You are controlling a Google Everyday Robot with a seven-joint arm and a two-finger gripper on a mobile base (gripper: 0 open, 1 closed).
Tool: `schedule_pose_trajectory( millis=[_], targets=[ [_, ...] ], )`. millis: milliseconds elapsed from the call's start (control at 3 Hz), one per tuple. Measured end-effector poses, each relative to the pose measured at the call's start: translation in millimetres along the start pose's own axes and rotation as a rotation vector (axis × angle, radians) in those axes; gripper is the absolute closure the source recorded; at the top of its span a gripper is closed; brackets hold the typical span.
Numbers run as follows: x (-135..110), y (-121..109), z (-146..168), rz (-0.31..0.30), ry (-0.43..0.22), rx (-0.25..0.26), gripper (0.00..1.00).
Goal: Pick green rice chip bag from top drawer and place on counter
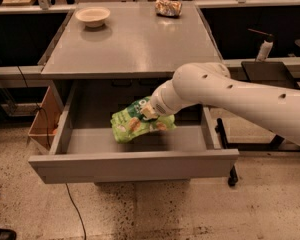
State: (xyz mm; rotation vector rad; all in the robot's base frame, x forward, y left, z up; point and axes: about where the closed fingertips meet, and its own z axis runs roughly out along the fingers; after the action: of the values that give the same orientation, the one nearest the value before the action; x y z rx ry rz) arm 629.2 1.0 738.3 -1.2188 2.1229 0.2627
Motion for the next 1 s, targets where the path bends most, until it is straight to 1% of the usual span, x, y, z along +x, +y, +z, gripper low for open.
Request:
schedule_pose_trajectory(
  millis=[333,667,1000],
  targets=[
    [-1,-7,-29,-0.035,0.034,0.008,1.00],
    [6,-23,-66,-0.066,0.095,0.049,1.00],
    [6,-43,-100,-0.101,0.142,0.100,1.00]
  ],
)
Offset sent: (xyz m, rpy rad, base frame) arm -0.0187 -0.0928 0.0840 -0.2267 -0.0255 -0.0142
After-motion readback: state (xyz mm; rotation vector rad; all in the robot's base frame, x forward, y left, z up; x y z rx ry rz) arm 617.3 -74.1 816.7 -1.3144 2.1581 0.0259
